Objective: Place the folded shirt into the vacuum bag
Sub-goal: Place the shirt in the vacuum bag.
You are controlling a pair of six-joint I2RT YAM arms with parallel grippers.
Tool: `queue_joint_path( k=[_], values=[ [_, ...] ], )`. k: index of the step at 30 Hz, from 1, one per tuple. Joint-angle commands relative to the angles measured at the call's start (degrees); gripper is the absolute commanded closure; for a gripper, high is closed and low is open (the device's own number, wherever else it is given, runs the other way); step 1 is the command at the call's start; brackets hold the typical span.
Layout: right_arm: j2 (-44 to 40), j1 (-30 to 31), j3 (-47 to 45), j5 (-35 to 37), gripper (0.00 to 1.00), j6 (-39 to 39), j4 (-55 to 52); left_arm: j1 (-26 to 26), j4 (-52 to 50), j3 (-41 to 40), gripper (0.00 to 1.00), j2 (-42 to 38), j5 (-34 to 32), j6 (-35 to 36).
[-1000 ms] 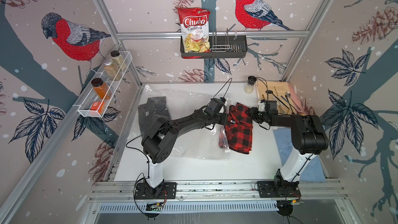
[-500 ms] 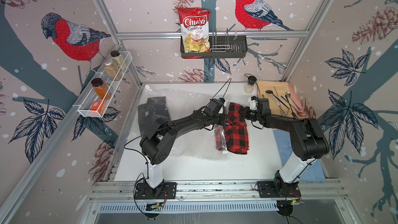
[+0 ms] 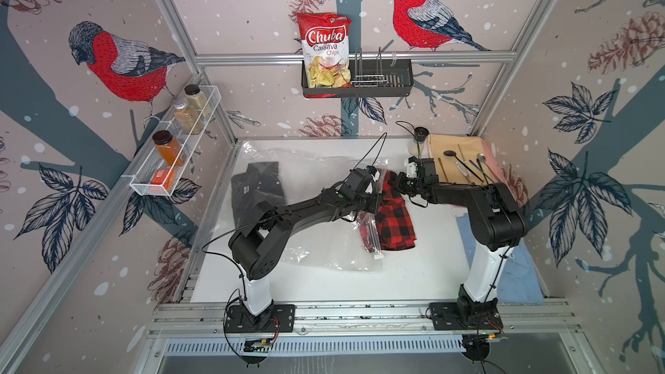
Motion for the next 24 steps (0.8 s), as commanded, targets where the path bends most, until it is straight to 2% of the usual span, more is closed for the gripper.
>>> queue_joint_path(
  k=[1, 3, 7, 10, 13, 17, 21, 24],
  values=[
    [0.96, -0.30, 1.69, 0.91, 0.88, 3.36, 0.33, -0.59, 5.33, -1.23, 1.00, 0.59, 2.11, -1.04],
    [-0.15, -0.65, 0.82, 1.19, 0.67, 3.11, -0.15, -0.58, 6.41, -1.31, 1.00, 2.10, 1.33, -1.05],
    [-6.35, -2.51, -4.93, 0.97, 0.32, 1.59, -0.88, -0.58, 7.52, -0.52, 1.00, 4.94, 0.29, -0.84],
    [-12.05, -4.18, -9.63, 0.98, 0.18, -0.86, -3.35, -0.57, 7.30, 0.71, 1.00, 6.86, 0.12, -0.56],
    [-17.66, -5.85, -14.93, 1.84, 0.14, -3.34, -6.85, -0.49, 6.87, 1.73, 1.00, 8.51, 0.12, -0.47],
    [-24.77, -7.17, -23.13, 1.81, 0.13, -5.73, -10.71, -0.49, 6.89, 2.01, 1.00, 8.65, -0.20, -0.56],
    [-30.30, -5.67, -30.83, 1.95, 0.14, -5.11, -11.01, -0.45, 6.41, 2.56, 1.00, 7.98, -0.58, -0.68],
    [-31.38, -3.20, -34.16, 1.85, 0.17, -3.62, -9.96, -0.41, 5.91, 3.22, 1.00, 7.25, -1.00, -1.05]
  ],
)
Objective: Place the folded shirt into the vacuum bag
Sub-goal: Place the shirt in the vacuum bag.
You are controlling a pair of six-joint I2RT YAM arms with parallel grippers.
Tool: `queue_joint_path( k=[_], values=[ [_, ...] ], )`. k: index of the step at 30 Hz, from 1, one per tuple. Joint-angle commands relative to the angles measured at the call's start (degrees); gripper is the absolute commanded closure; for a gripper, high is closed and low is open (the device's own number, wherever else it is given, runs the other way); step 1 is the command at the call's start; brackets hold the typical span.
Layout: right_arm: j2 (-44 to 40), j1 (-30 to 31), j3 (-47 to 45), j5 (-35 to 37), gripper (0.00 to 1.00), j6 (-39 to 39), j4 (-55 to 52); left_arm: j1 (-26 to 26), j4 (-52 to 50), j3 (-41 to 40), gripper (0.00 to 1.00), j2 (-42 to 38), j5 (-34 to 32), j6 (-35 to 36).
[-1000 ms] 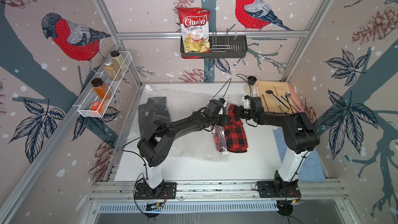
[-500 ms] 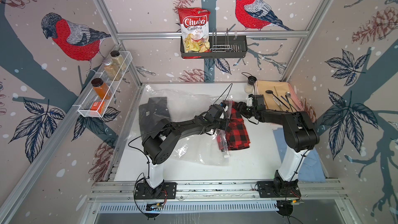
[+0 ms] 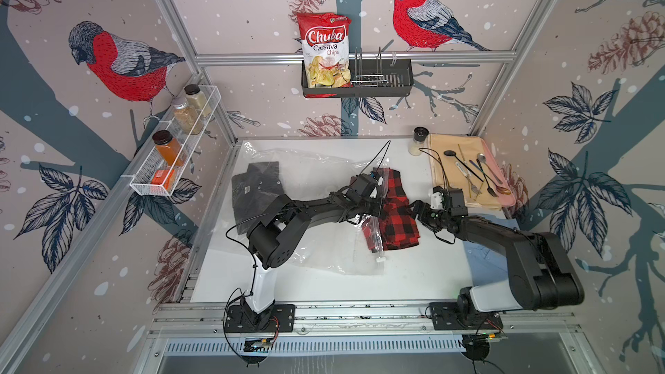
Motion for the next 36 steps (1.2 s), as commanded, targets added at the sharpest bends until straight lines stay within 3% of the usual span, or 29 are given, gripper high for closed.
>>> queue_joint_path(
  k=[1, 6, 11, 15, 19, 29, 36],
  values=[
    [-0.54, 2.48, -2.93, 0.64, 0.18, 1.72, -1.87, -0.01, 1.41, 0.98, 1.00, -1.25, -0.61, -0.83],
    [-0.80, 7.30, -5.20, 0.03, 0.30, 4.79, 1.15, -0.06, 1.14, 1.54, 1.00, -1.98, -0.44, -1.51],
    [-2.05, 7.99, -4.28, -3.14, 0.73, 7.46, 5.18, -0.01, 1.02, 1.24, 1.00, -2.49, -0.30, -1.71],
    [-0.82, 8.14, -1.82, -9.25, 0.90, 11.19, 11.20, -0.01, 1.19, 0.58, 1.00, -2.99, -0.34, -1.99],
    [3.06, 10.23, 0.23, -13.09, 0.92, 15.93, 18.09, -0.03, 1.89, -0.24, 1.00, -3.82, -0.28, -2.52],
    [14.66, 16.84, -0.41, -11.20, 0.94, 21.11, 29.31, -0.01, 3.11, -0.82, 1.00, -6.98, 0.97, -3.63],
    [17.26, 19.61, -0.15, -10.88, 0.95, 23.78, 34.56, -0.01, 4.52, -1.94, 1.00, -8.60, 0.72, -4.25]
  ],
)
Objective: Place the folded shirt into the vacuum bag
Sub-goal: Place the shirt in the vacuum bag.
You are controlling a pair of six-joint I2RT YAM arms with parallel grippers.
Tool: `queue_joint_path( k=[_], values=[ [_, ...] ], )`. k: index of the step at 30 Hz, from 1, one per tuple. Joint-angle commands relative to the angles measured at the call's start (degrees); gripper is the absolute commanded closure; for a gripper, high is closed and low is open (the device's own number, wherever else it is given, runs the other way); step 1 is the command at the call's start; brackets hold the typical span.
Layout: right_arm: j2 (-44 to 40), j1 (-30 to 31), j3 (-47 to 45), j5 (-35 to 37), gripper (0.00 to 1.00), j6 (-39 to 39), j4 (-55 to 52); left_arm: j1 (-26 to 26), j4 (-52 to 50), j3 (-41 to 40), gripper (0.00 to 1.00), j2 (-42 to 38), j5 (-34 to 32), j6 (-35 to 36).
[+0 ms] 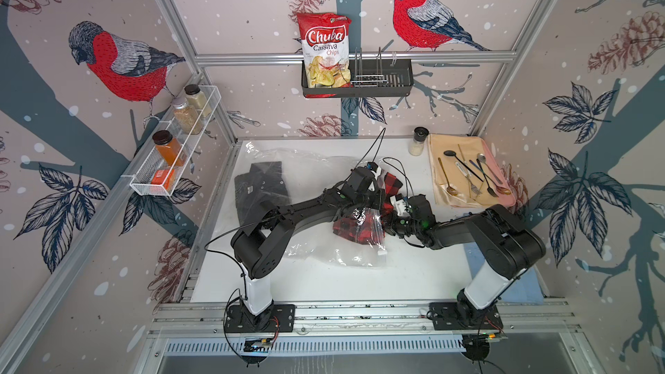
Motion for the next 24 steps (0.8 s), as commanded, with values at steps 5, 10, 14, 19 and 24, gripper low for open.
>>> queue_joint_path(
  k=[5, 10, 14, 19, 24],
  values=[
    [-1.03, 1.58, 1.49, -0.33, 0.95, 0.24, 3.38, -0.01, 4.93, -1.92, 1.00, -1.88, 0.04, -0.80],
    [1.87, 4.39, 5.03, -3.50, 0.94, -1.39, 2.37, -0.03, 6.45, -3.15, 1.00, -3.20, -0.97, -1.41],
    [1.50, 4.27, 3.62, -2.08, 0.81, -1.66, 2.07, 0.03, 6.71, -4.29, 1.00, -4.73, -2.61, -1.67],
    [-6.42, 2.10, -0.08, 2.64, 0.45, -4.09, -3.02, 0.43, 6.38, -5.44, 1.00, -5.72, -3.15, -1.50],
    [-12.07, -2.32, -1.99, 4.85, 0.29, -6.18, -9.13, 0.77, 5.84, -5.44, 1.00, -5.34, -2.53, -1.18]
  ],
)
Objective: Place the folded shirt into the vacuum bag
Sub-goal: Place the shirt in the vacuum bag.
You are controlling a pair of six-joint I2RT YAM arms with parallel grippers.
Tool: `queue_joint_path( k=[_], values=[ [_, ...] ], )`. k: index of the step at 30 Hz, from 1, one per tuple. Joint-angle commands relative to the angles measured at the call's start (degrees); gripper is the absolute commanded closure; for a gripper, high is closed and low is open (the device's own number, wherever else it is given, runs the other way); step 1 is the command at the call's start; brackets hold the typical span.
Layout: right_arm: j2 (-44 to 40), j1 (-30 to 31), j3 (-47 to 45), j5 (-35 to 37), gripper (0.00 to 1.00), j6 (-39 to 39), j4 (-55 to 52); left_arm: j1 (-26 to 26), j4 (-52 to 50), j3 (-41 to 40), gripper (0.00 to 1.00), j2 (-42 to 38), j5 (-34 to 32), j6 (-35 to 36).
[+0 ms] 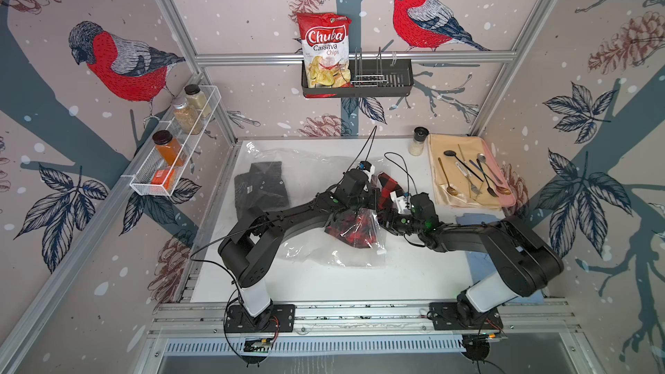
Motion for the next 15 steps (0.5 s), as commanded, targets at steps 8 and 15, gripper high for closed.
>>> queue_joint_path(
  k=[8, 15],
  values=[
    [-1.62, -9.42, 3.02, 3.13, 0.22, -7.17, -10.74, 0.32, 1.12, 1.13, 1.00, 1.21, 2.20, 0.79],
    [6.86, -9.81, 8.92, 3.16, 0.35, -8.30, -11.26, 0.32, 0.47, 1.79, 1.00, 2.04, 2.82, 1.06]
  ],
)
